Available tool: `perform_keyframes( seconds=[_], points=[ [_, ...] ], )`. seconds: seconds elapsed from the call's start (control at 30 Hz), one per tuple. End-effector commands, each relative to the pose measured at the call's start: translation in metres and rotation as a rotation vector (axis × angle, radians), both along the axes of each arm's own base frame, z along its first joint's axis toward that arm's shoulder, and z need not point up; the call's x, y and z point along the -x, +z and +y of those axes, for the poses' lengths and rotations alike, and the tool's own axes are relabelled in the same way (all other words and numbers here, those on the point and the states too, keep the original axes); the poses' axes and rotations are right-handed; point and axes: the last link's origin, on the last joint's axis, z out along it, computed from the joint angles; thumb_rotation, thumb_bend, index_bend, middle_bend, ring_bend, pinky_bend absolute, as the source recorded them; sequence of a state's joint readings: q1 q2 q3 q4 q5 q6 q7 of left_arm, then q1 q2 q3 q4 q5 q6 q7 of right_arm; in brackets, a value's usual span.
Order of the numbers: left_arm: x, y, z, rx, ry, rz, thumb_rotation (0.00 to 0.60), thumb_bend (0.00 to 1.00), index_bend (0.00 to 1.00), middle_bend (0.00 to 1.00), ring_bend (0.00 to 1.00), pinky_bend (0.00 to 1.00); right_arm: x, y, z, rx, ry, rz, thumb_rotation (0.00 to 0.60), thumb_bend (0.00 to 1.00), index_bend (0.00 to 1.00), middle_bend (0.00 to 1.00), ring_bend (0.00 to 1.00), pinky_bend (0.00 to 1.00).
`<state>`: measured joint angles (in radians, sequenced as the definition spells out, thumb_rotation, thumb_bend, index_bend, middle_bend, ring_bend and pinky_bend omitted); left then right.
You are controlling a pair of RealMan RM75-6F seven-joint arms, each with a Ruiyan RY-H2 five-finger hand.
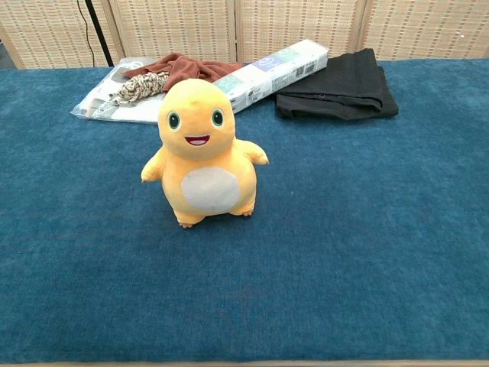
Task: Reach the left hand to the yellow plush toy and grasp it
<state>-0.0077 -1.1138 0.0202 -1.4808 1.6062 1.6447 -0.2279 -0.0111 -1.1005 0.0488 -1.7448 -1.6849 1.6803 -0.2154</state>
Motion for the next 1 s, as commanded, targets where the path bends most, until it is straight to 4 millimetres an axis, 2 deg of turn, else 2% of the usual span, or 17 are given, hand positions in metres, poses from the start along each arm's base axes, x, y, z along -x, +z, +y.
perform_keyframes(
  seconds=[0.03,0.27,0.43,0.53,0.8,1.0],
  points=[
    [-0.001,-0.001,0.0,0.007,-0.001,-0.002,0.6,0.0,0.0,0.0,0.0,0.0,0.0,0.0,0.0,-0.003,0.0,-0.007,0.6,0.0,0.0,0.0,0.0,0.0],
    [-0.002,-0.002,-0.002,0.038,-0.019,-0.014,0.6,0.0,0.0,0.0,0.0,0.0,0.0,-0.001,0.001,-0.012,-0.001,-0.013,0.6,0.0,0.0,0.0,0.0,0.0],
    [-0.008,-0.013,0.004,0.152,-0.068,-0.099,0.6,0.0,0.0,0.0,0.0,0.0,-0.002,-0.003,0.001,-0.021,0.004,-0.021,0.6,0.0,0.0,0.0,0.0,0.0],
    [-0.012,-0.024,0.017,0.223,-0.092,-0.157,0.6,0.0,0.01,0.0,0.0,0.0,-0.001,-0.003,0.0,-0.021,-0.003,-0.018,0.6,0.0,0.0,0.0,0.0,0.0],
    [-0.028,-0.064,0.06,0.327,-0.05,-0.259,0.6,0.03,0.21,0.0,0.0,0.0,0.002,0.003,0.0,-0.012,-0.017,-0.04,0.6,0.0,0.0,0.0,0.0,0.0],
    [-0.048,-0.084,0.088,0.376,-0.014,-0.284,0.6,0.05,0.28,0.0,0.0,0.0,0.004,0.003,-0.002,-0.026,-0.025,-0.047,0.6,0.0,0.0,0.0,0.0,0.0]
  ],
)
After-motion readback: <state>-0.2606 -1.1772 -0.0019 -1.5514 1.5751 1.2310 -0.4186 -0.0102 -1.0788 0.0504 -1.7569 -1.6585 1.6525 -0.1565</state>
